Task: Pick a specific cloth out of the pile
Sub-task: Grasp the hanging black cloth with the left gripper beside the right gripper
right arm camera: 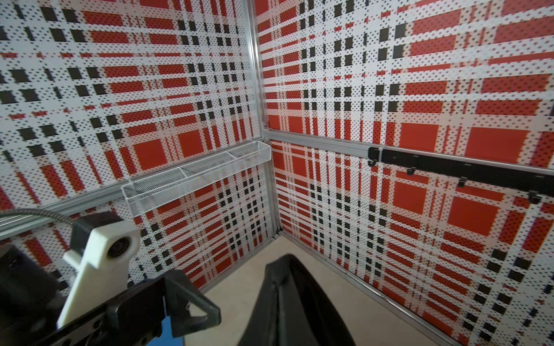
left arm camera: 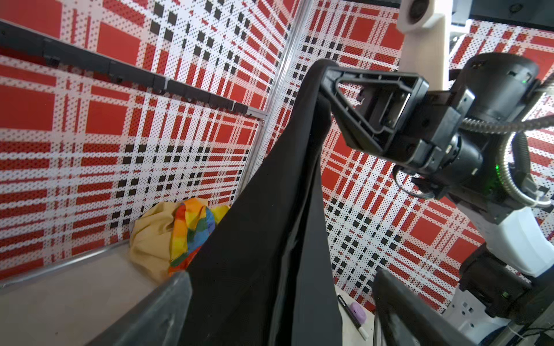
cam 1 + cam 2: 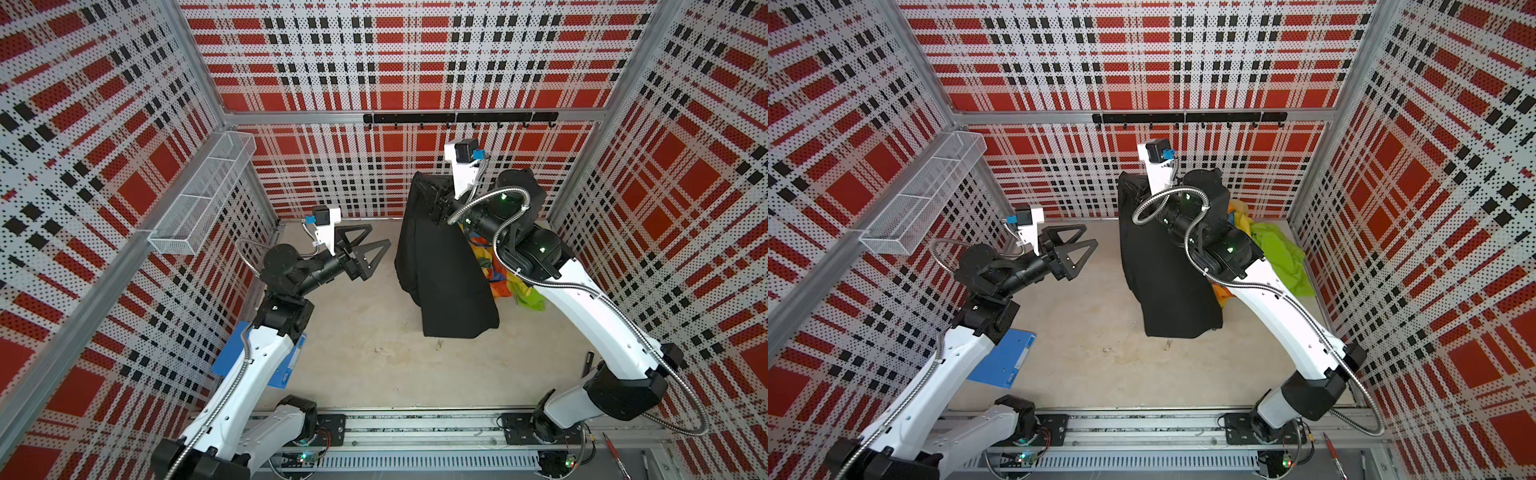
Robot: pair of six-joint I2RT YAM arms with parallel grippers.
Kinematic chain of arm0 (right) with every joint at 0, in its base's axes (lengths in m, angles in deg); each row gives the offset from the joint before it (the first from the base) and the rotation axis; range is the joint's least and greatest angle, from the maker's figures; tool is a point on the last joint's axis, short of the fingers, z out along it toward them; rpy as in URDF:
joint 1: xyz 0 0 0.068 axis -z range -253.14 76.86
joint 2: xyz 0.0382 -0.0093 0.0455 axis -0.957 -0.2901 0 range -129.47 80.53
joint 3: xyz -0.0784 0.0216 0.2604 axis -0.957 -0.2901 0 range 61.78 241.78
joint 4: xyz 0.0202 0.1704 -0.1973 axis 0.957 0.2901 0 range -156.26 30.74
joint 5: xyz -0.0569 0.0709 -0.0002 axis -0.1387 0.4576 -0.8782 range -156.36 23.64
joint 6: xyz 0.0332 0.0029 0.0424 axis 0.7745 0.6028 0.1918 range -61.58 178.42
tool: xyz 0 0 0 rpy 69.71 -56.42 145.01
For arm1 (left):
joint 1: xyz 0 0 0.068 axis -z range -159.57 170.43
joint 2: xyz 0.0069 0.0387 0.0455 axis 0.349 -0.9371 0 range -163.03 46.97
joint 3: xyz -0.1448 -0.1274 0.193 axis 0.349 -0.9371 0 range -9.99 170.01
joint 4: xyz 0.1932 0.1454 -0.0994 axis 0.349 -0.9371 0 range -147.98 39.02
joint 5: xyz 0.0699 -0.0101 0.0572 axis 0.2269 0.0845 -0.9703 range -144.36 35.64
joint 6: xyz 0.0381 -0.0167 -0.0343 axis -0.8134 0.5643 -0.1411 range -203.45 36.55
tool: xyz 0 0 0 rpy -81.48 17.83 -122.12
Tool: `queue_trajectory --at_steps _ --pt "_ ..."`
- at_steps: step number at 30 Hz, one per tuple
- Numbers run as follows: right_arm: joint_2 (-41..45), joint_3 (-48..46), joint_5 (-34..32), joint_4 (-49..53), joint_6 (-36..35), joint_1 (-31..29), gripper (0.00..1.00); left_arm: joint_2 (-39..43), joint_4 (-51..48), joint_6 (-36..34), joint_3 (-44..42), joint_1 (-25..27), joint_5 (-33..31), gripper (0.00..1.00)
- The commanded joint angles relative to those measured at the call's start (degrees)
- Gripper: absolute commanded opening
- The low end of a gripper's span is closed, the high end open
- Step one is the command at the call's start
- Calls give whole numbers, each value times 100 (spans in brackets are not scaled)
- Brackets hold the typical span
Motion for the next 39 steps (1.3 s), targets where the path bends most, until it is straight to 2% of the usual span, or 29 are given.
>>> queue_trajectory --at_steps 1,8,18,22,23,24,25,27,29,31,33,35,37,39 --pt "165 50 704 -137 160 -20 0 -295 149 -171 405 62 267 98" --pt "245 -79 905 -35 132 -25 0 -747 195 -659 736 643 54 99" --pt "306 -157 1332 161 107 -25 0 -1282 398 -622 980 757 22 100" --pt "323 -163 1545 274 64 -25 0 -1468 427 -487 1086 762 -62 95" --pt "331 -167 1534 307 50 -21 0 -1497 426 -443 1104 755 -58 88" --pt "356 -203 1504 313 39 -20 0 -1510 427 -419 1104 749 -22 73" --pt "383 -246 1457 306 29 -19 0 -1515 427 -401 1091 750 -19 62" --pt "454 -373 1332 262 20 -20 0 -1478 420 -367 1020 746 -7 48" --pt "497 -469 1240 212 19 -22 0 -1409 392 -373 928 729 -9 39" --pt "501 -551 1138 176 18 -24 0 -1332 342 -382 839 689 10 22" --pt "487 -614 964 154 20 -21 8 -1277 241 -359 797 620 8 3" --pt "488 -693 707 138 45 -19 20 -1228 143 -259 771 508 -19 0" --pt "608 -972 379 11 79 -23 47 -1151 63 -156 705 359 -48 0" --pt "873 -1431 55 -294 84 -23 67 -1023 -43 -137 601 233 -164 0"
